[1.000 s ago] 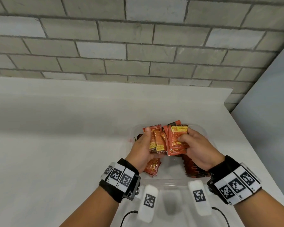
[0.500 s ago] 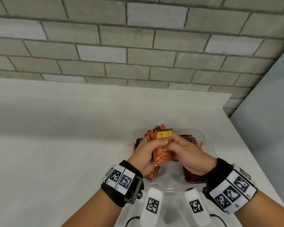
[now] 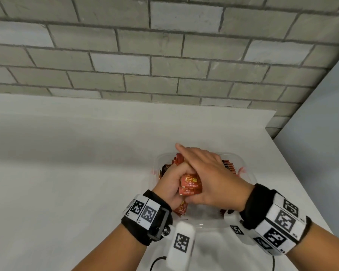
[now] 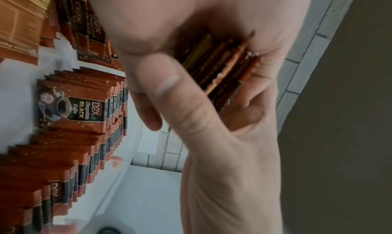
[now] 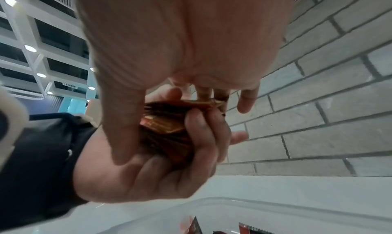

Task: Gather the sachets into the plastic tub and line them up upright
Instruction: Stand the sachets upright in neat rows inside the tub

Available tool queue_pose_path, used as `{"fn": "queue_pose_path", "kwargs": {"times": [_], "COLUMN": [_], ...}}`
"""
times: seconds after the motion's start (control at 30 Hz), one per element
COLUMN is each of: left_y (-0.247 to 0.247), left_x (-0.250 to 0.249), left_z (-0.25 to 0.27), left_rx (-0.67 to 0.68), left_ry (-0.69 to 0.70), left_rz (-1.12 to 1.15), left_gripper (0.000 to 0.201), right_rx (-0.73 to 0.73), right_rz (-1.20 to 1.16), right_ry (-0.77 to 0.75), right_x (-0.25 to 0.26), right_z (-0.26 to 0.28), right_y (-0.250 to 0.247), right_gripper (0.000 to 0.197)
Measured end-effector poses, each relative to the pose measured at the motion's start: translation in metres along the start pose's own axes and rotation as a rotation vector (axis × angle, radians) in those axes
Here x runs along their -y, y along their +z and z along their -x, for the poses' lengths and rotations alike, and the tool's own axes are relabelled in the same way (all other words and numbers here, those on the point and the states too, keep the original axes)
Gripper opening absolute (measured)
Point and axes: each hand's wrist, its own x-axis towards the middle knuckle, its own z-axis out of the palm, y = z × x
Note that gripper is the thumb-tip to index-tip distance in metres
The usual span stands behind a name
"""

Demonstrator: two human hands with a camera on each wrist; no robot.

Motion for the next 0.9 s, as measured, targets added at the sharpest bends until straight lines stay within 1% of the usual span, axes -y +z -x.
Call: {"fn": "queue_pose_path", "kwargs": {"times": [0.07,0.13,0.27,0.33,0.43,0.53,0.6,0.7,0.8,0.9], "left_y": [-0.002,-0.002,-0.001,-0.001,-0.005,-0.010,-0.008,-0.004,-0.005,-0.010], "left_x": [-0.001,-0.002,0.001,0.000,0.000,0.002,-0.001,-0.007,-0.008,-0.007], "left_z": [0.002,0.004,0.001,0.001,0.000,-0.002,-0.002,-0.004,-0.009,-0.012], "left_rx": [0.033,0.035,0.009,0.004,-0.001,-0.023,-0.012,0.007,0.000,0.014], "left_ry": [0.013,-0.001,-0.015,-0.010,-0.032,-0.052,-0.073,-0.077,-0.053,-0.068], "left_rz": [0.015,0.014,-0.079,-0.066,0.016,0.005,-0.023,-0.053,-0.056,-0.081], "left_gripper": [0.016,0.021,0.012,0.020,0.033,0.042,0.046,0.041,0.038,0.020], "right_rx": [-0.037,-0.046,-0.027,-0.040,-0.029,-0.022,-0.025,-0.054,-0.096,-0.097], "right_rz": [-0.054,-0.094,-0.199,-0.265,-0.336,-0.349,-0.352,-0.370,-0.366,-0.364], "right_ry": [0.026,0.027,0.045,0.062,0.076,0.084,0.086,0.112,0.131,0.126], "right_x": [-0.003,-0.005,-0.007,-0.010,-0.014,-0.016,-0.017,-0.020,-0.022,-0.021], "right_z": [0.000,-0.001,0.000,-0.002,-0.004,-0.004,-0.005,-0.010,-0.013,-0.014], "right_y": [-0.002,-0.002,0.003,0.005,0.006,0.009,0.009,0.008,0.006,0.006], "right_gripper": [0.116,0.114,0.115,0.115,0.116,0.117,0.117,0.121,0.120,0.121]}}
